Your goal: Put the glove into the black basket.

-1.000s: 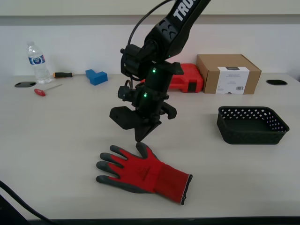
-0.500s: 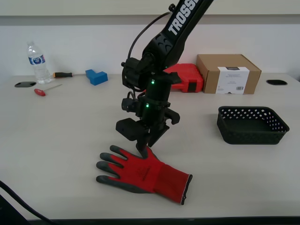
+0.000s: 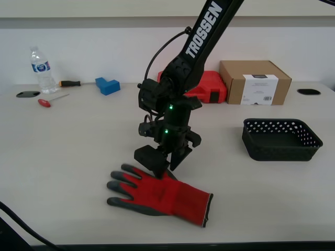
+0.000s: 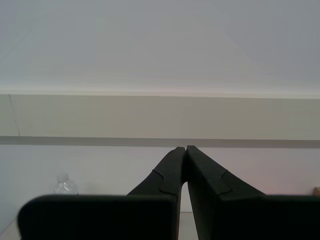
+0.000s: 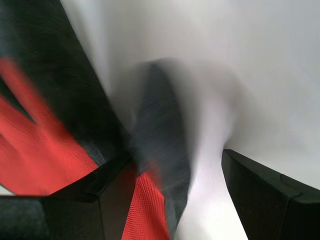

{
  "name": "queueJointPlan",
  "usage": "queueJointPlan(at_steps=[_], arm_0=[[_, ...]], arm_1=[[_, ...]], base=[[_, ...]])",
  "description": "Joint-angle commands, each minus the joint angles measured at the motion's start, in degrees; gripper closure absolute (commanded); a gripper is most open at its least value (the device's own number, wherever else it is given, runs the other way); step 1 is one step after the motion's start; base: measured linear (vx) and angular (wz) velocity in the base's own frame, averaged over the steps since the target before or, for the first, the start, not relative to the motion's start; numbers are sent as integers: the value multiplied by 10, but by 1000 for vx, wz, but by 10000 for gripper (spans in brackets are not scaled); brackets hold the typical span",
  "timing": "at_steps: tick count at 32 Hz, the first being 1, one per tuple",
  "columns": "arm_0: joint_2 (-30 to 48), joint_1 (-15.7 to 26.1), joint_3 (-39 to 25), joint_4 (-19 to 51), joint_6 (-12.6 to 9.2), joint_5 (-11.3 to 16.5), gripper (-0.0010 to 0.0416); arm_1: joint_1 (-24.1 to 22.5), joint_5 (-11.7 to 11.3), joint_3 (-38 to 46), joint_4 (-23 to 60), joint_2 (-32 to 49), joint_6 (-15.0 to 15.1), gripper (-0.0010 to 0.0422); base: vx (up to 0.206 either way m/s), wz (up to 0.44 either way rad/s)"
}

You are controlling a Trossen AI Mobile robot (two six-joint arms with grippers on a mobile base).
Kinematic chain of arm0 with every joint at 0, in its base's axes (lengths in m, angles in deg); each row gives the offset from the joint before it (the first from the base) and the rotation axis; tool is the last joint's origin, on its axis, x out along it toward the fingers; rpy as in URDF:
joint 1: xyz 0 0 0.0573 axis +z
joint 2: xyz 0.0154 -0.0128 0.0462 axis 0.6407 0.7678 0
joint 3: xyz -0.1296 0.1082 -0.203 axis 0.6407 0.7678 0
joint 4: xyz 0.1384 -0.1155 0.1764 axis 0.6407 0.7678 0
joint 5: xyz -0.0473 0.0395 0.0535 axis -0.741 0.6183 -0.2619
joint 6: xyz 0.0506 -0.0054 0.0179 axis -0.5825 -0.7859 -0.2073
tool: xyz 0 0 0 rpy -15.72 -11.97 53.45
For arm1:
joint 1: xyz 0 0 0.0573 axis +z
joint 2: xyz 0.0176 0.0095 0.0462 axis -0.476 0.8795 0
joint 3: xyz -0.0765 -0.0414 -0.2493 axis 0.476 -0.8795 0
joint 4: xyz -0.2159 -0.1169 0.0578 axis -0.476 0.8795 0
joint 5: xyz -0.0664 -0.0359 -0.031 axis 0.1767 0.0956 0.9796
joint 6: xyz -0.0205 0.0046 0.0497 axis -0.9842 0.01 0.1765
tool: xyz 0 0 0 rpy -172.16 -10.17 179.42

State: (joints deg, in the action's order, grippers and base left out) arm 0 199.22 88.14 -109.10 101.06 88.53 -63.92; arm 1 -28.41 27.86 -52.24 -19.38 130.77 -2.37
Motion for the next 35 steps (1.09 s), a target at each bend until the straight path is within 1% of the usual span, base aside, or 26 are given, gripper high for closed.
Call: queueJointPlan(at_steps=[1,2,4,6,7,8,9,10,11,12,13,18,21,22,23,26,27,30,31,32,33,35], arm_0=[[14,1,-9,3,-1,14,184],[23,2,-15,3,-1,24,195],[26,2,-18,4,-3,31,205],[26,2,-24,5,-3,30,251],[26,2,-27,7,-3,30,264],[26,2,-30,8,-3,30,298],[26,2,-33,8,-3,30,352],[26,1,-33,8,-3,30,370],[26,2,-36,7,-2,30,404],[26,1,-36,7,-2,30,412],[26,1,-38,7,-2,30,404],[24,1,-47,14,-2,30,407],[15,1,-72,52,-2,30,407],[2,1,-87,70,-1,13,407],[-17,1,-99,87,6,-10,407],[-39,1,-108,122,24,-37,407],[-53,1,-109,136,32,-50,407],[-94,-1,-109,160,35,-70,407],[-102,-2,-109,162,35,-74,407],[-130,-3,-107,165,35,-89,407],[-147,-4,-102,162,34,-97,407],[-172,-6,-92,162,34,-108,407]], arm_1=[[0,0,0,-3,0,0,412],[0,0,0,-3,0,0,412],[0,0,0,-3,0,0,412],[0,0,0,-3,0,0,412],[0,0,0,-3,0,0,412],[0,0,0,-3,0,0,412],[0,0,0,-3,0,0,412],[0,0,0,-3,0,0,412],[0,0,0,-3,0,0,412],[0,0,0,-3,0,0,412],[0,0,0,-3,0,0,412],[0,0,0,-3,0,0,412],[0,0,0,-3,0,0,412],[0,0,0,-2,0,0,412],[0,0,0,-2,0,0,412],[0,0,1,-2,0,0,412],[0,0,1,-2,0,0,412],[0,0,0,-2,0,0,412],[0,0,0,-1,0,0,412],[0,0,0,0,0,0,412],[0,0,0,0,0,0,412],[0,0,0,0,0,0,412]], base=[[0,0],[0,0],[0,0],[0,0],[0,0],[0,0],[0,0],[0,0],[0,0],[0,0],[0,0],[0,0],[0,0],[0,0],[0,0],[0,0],[0,0],[0,0],[0,0],[0,0],[0,0],[0,0]])
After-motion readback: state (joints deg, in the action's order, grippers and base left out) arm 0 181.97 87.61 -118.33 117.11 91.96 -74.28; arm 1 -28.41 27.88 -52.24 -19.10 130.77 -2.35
